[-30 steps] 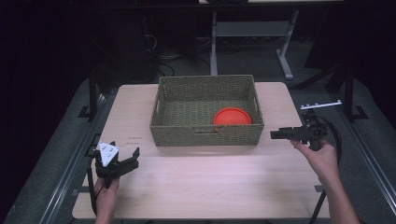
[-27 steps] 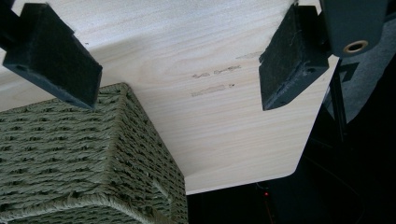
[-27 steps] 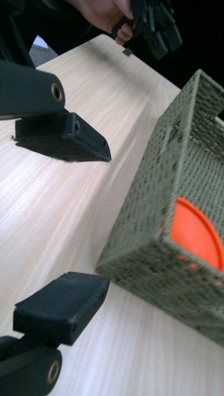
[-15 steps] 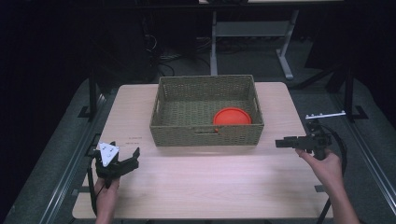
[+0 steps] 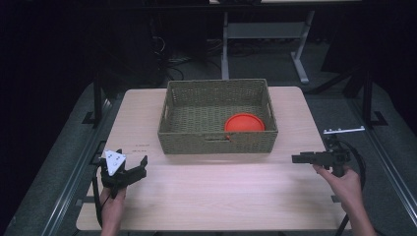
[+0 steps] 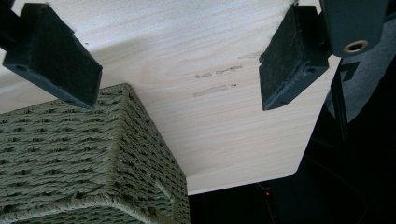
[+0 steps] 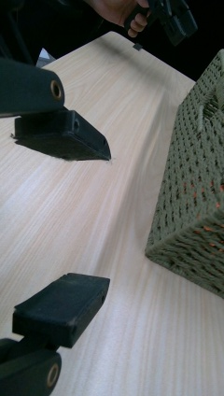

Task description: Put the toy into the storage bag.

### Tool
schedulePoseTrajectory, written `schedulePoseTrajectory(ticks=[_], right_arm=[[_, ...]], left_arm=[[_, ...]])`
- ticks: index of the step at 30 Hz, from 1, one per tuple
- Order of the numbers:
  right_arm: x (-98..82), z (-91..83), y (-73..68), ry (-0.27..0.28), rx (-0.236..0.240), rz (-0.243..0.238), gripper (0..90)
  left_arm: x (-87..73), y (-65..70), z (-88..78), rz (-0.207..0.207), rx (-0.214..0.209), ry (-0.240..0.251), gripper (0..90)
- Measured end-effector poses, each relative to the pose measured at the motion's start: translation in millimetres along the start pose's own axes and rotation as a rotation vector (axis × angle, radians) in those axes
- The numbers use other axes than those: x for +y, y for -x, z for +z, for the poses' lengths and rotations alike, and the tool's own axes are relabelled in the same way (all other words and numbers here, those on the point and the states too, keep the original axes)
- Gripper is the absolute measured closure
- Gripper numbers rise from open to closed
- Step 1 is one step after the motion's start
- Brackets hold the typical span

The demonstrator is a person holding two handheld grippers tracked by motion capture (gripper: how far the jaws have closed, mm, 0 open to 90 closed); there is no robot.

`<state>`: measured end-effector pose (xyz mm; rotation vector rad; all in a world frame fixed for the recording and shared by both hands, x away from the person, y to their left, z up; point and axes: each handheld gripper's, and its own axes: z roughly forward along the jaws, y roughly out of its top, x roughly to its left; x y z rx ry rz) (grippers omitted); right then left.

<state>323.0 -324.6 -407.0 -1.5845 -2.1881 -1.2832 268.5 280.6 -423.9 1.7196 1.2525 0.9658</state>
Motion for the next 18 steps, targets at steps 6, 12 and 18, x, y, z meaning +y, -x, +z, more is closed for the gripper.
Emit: schedulePoseTrajectory(ticks=[6, 12, 18], right_arm=[[-11.7, -1.3, 6.0, 0.007, 0.007, 0.014, 30.9], [-21.0, -3.0, 8.7, 0.01, 0.007, 0.015, 30.5], [-31.2, -3.3, 14.7, 0.006, 0.012, 0.035, 30.2]], left_arm=[[-0.1, -0.1, -0.2, 0.001, 0.0, -0.001, 12.7], [0.0, 0.6, -0.2, -0.001, 0.0, -0.001, 12.8], [-0.1, 0.7, -0.2, -0.002, -0.002, -0.002, 12.7]])
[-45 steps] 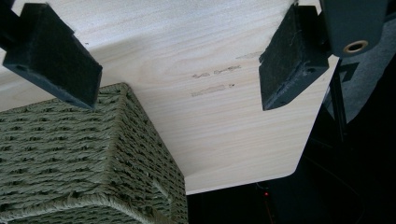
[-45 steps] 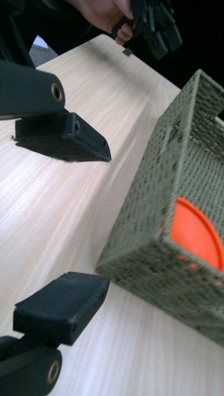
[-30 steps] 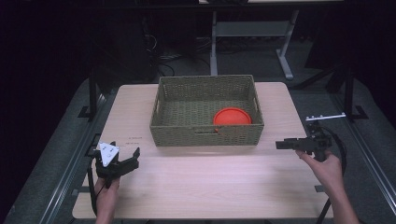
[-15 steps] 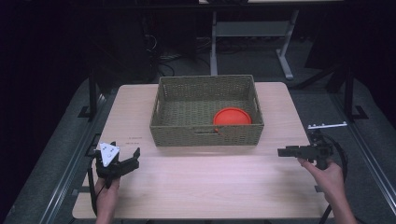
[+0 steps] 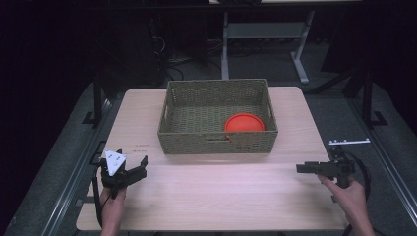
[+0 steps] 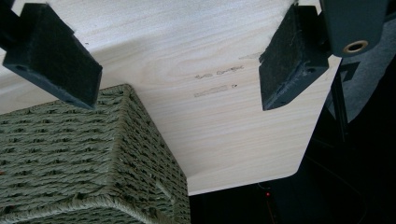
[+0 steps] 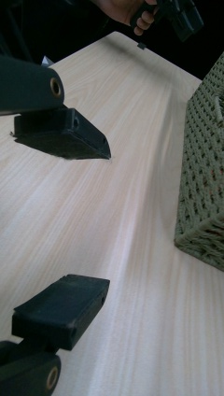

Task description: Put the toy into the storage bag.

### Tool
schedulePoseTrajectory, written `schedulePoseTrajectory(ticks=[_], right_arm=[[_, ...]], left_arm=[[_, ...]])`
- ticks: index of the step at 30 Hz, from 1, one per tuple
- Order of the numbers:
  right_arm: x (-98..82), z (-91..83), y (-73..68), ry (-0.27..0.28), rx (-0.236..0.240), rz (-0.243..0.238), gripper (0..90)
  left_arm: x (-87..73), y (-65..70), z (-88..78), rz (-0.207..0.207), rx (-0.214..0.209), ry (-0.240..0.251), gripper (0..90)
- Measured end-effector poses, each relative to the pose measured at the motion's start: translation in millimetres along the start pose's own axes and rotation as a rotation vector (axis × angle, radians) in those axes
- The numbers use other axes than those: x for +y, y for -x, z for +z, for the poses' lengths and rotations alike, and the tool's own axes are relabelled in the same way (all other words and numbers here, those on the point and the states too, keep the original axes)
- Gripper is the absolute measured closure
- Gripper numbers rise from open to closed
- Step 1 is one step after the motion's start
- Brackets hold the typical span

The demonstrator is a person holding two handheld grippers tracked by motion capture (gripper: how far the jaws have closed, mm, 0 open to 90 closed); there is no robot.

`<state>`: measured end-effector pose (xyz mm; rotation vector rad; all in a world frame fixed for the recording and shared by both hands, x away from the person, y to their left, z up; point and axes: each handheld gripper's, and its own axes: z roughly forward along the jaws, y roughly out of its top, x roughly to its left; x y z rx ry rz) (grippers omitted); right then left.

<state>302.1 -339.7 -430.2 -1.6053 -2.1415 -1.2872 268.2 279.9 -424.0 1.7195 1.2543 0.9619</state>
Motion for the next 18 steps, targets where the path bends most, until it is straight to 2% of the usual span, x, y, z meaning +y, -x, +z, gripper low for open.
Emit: schedulePoseTrajectory(ticks=[7, 18], right_arm=[[-13.6, -1.7, 3.0, 0.004, 0.007, 0.009, 29.8], [-32.5, -4.5, 0.6, -0.002, -0.008, -0.002, 29.4]], left_arm=[[-0.1, -0.1, 0.2, 0.0, 0.001, -0.001, 12.8], [-0.4, 0.6, 0.5, 0.001, -0.001, 0.002, 12.8]])
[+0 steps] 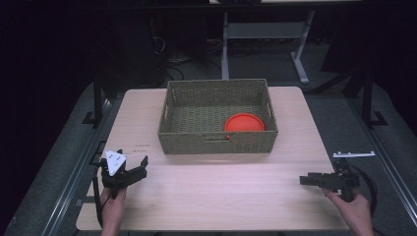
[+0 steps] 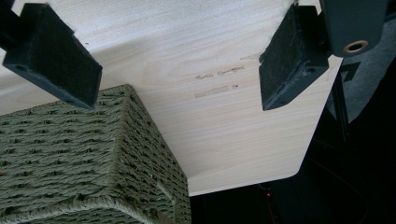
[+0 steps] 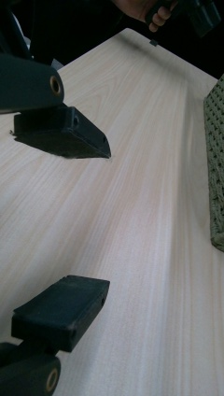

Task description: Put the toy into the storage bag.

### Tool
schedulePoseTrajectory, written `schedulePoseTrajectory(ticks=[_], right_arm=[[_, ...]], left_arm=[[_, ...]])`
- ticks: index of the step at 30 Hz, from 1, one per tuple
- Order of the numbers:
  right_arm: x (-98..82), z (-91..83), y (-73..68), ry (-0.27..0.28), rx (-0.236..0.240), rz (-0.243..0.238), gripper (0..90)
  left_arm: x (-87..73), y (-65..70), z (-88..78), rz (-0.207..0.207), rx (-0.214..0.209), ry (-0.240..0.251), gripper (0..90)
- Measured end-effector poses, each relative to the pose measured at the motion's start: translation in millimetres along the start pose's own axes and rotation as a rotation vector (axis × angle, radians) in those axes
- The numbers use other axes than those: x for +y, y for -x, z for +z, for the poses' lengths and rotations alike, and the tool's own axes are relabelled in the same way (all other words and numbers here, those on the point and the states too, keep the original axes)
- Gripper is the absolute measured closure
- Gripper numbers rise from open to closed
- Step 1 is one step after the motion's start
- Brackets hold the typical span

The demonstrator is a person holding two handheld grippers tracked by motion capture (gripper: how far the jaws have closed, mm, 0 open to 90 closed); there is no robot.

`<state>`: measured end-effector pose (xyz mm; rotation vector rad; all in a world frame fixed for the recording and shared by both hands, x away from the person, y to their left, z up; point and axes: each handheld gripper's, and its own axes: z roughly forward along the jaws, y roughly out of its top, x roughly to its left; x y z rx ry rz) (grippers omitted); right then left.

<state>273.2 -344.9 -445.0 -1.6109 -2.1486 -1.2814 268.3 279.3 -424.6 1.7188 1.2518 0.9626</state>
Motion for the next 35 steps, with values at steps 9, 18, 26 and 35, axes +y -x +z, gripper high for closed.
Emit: schedulePoseTrajectory(ticks=[9, 18, 26, 35], right_arm=[[-10.6, 1.9, -2.1, 0.009, 0.002, -0.002, 29.0], [-22.9, 4.9, -2.6, 0.041, -0.004, -0.004, 27.4], [-32.6, 5.8, -2.4, 0.095, 0.015, 0.011, 26.3], [-43.7, 8.4, -9.6, 0.107, -0.029, -0.013, 24.3]], left_arm=[[0.1, 0.6, -0.2, 0.012, -0.006, -0.014, 12.8], [-0.1, 1.4, 0.7, 0.007, -0.01, -0.009, 12.8], [0.2, 1.8, 1.0, 0.009, -0.014, -0.006, 12.8], [0.9, 3.0, 1.3, 0.012, -0.02, -0.008, 12.8]])
